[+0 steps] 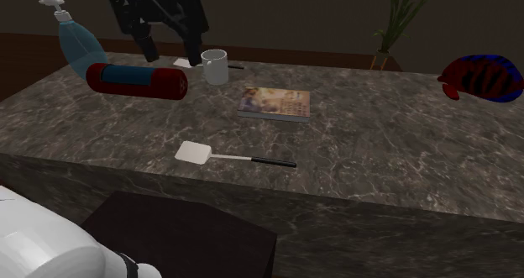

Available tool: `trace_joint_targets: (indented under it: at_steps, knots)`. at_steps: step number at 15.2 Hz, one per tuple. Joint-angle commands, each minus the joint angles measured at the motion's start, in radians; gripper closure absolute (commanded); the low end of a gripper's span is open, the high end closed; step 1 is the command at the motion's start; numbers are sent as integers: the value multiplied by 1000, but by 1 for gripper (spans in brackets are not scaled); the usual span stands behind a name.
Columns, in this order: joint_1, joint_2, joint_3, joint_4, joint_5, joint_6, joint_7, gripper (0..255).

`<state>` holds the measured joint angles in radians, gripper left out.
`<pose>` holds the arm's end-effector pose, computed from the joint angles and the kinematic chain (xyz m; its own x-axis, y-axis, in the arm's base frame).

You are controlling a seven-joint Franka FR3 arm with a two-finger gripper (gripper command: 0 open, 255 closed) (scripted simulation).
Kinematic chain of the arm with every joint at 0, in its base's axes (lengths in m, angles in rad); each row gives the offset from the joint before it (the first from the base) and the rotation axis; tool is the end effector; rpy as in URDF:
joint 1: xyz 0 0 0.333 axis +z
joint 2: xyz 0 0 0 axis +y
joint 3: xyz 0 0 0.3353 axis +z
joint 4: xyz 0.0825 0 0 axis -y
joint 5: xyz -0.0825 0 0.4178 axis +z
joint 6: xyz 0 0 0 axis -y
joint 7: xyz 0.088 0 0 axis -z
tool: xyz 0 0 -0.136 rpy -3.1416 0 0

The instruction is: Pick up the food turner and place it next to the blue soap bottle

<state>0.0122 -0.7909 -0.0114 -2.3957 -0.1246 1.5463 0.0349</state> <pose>0.3200 -0.0176 0.5557 0.9980 -0.0331 -0.0542 -0.0265 -0.9926 0.1181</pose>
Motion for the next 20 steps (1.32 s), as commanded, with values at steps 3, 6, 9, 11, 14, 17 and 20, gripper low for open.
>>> trace_joint_targets:
  at_steps: [3,6,9,11,14,17,20]
  knots:
    - [-51,7,11,-60,16,76,129,0]
    - [-127,24,28,-145,40,193,318,0]
    - [-202,48,47,-225,63,314,505,0]
    - [-252,68,60,-277,79,399,629,0]
    - [-326,107,82,-350,101,530,814,0]
    - [-400,156,107,-420,124,670,998,0]
    - [-405,178,110,-438,124,710,1004,0]
